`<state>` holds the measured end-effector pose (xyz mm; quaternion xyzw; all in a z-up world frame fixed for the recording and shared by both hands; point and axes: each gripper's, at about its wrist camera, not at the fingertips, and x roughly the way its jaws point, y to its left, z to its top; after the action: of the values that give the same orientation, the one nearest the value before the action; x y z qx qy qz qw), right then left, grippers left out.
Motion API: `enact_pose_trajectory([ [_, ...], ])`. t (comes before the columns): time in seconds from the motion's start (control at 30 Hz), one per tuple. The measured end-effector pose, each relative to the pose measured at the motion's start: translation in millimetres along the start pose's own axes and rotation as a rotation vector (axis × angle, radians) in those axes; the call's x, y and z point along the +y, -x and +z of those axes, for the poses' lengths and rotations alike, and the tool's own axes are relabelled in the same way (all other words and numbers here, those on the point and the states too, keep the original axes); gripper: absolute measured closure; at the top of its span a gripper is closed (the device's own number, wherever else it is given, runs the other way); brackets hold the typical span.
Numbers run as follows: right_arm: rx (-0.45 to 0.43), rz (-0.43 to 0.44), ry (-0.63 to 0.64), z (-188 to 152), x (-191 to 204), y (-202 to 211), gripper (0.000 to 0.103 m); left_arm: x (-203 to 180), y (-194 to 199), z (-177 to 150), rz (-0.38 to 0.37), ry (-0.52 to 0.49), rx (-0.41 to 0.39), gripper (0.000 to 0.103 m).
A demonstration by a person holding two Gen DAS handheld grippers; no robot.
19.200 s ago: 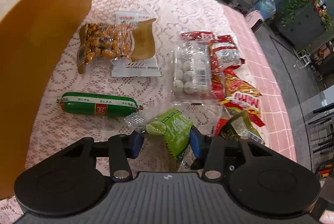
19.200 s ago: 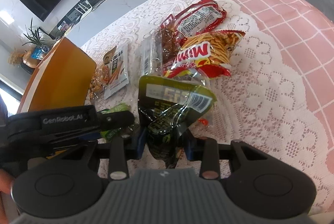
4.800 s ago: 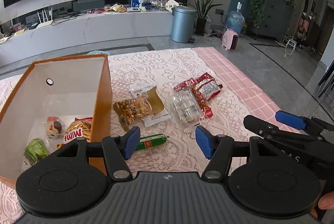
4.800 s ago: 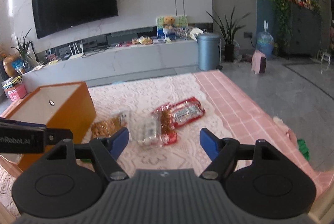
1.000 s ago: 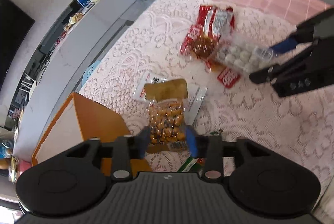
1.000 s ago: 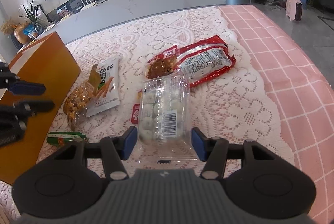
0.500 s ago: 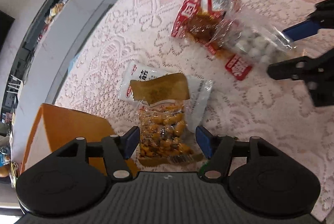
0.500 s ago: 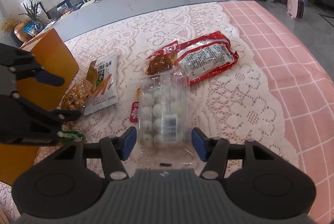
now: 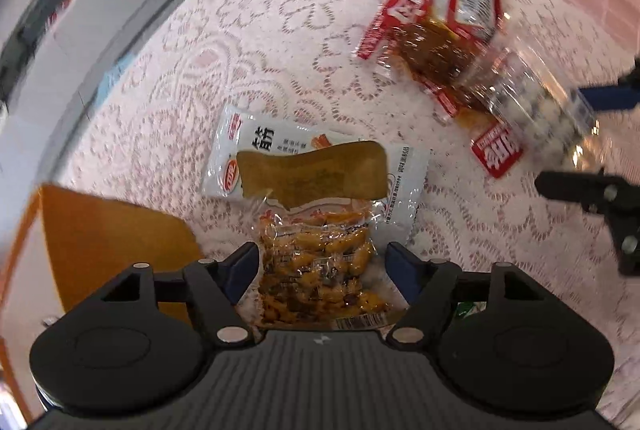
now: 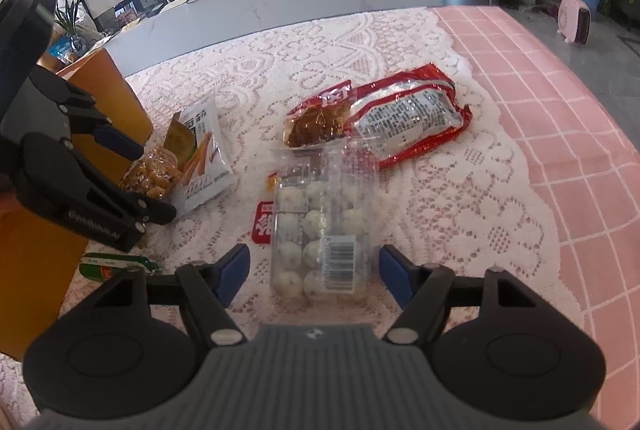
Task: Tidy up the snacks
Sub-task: 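Lift the peanut pouch and ball tray with both tools toward the box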
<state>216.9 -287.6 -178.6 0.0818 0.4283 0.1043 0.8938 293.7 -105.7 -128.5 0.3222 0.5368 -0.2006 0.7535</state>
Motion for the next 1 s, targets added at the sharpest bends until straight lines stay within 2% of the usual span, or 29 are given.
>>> enact_pose_trajectory([
  [0.13,-0.006,-0.009,0.015,0.1,2.5,-0.9,0.034,7.3,0.0,-3.1,-0.055,0.055,-0.002,0.026],
  [0.23,-0.009,-0.014,0.028,0.3,4.2,-1.7,0.035,2.8,1.9,-4.0,-0.037,0.041,-0.005,0.028],
  [0.3,-0.014,-0.032,0.043,0.4,5.2,-2.1,0.046,1.3,3.4,-6.4,-0.029,0.043,-0.012,0.03],
  [0.6,-0.002,0.006,-0.007,-1.6,-2.7,3.6,0.049,0.4,19.0,-21.4,-0.013,0.103,-0.059,0.04],
  [0.73,0.002,0.027,-0.04,-2.5,-6.1,5.9,0.049,0.2,31.2,-28.4,0.015,0.136,-0.085,0.041],
  [1.0,0.004,0.013,-0.025,-3.7,-3.0,6.7,0.049,-3.5,60.8,-36.4,0.043,0.155,-0.124,0.042],
])
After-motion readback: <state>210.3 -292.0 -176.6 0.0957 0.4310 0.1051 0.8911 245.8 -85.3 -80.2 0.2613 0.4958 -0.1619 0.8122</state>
